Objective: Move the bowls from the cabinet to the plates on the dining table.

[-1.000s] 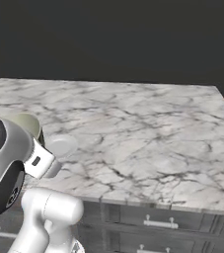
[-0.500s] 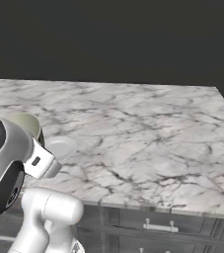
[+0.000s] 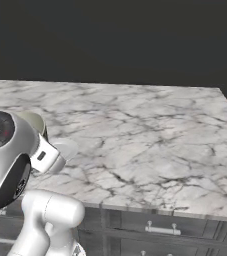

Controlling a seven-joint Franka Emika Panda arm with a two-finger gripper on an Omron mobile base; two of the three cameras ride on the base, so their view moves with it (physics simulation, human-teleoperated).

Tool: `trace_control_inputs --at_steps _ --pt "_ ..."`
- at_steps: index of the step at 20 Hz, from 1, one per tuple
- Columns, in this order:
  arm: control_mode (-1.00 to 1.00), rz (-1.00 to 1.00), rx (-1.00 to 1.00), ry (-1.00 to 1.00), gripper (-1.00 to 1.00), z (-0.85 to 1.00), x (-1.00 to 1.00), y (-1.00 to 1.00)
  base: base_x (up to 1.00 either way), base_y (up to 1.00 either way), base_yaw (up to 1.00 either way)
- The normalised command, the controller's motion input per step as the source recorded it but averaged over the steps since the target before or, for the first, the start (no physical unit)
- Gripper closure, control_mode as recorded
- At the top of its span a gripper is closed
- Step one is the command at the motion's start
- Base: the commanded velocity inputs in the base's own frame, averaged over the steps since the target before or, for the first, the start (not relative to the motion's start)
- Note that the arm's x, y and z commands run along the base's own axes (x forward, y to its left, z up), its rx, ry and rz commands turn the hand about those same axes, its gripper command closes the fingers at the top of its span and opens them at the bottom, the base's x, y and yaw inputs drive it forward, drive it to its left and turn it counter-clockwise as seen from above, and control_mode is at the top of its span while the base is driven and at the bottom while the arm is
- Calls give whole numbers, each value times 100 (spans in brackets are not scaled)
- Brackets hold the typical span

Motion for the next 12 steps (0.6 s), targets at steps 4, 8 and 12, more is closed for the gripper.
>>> trace_control_inputs --at_steps 4,8,12 --pt "-100 0 0 3 100 -7 63 0 0 0 0" --pt "-100 0 0 2 100 -11 61 0 0 0 0" --pt "-100 0 0 1 100 -19 62 1 0 0 0"
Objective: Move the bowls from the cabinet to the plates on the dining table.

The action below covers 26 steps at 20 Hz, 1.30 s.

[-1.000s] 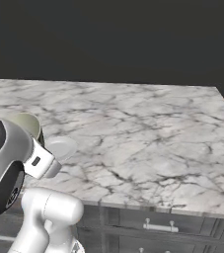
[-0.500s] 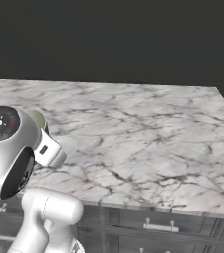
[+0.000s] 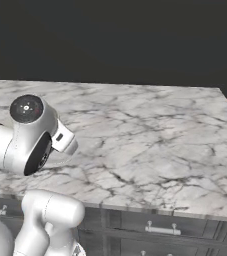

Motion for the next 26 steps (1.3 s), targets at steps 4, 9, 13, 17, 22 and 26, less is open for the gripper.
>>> trace_control_inputs --at_steps 4,9,13,17,22,26 --pt "-100 0 0 0 100 -22 65 6 0 0 0" --pt "-100 0 0 0 100 -23 64 14 0 0 0" --pt "-100 0 2 0 100 -19 52 22 0 0 0" --pt "-100 0 6 0 100 -8 29 18 0 0 0" --pt "-100 3 8 0 100 -2 10 8 0 0 0" --pt "-100 1 1 0 100 0 0 2 0 0 0"
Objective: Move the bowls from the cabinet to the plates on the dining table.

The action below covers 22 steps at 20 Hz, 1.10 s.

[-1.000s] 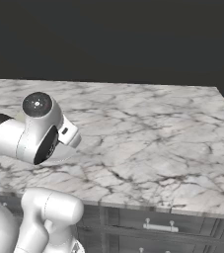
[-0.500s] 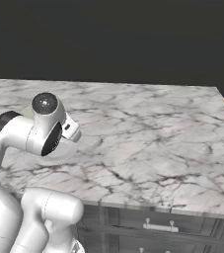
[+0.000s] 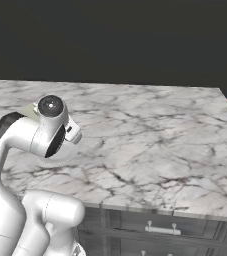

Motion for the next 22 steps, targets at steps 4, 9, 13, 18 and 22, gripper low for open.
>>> trace_control_inputs --at_steps 4,9,13,18,22 --pt "-100 1 1 0 100 -11 5 5 0 0 0" --pt "-100 3 7 0 100 -34 13 7 0 0 0" --pt "-100 3 10 0 100 -29 9 4 0 0 0" --pt "-100 1 5 0 100 -18 21 5 0 0 0" --pt "-100 0 2 0 100 -14 29 5 0 0 0"
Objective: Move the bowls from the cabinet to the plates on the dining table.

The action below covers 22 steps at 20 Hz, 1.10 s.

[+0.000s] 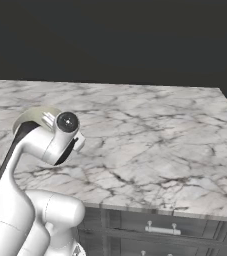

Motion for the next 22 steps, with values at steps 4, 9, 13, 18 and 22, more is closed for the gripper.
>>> trace_control_inputs --at_steps 4,9,13,18,22 --pt "-100 0 0 2 100 -15 29 6 0 0 0" --pt "-100 1 0 5 100 -14 27 8 0 0 0" --pt "-100 1 0 8 100 -13 27 11 0 0 0" --pt "-100 1 0 7 100 -21 24 13 0 0 0" --pt "-100 1 0 5 100 -43 14 7 0 0 0"
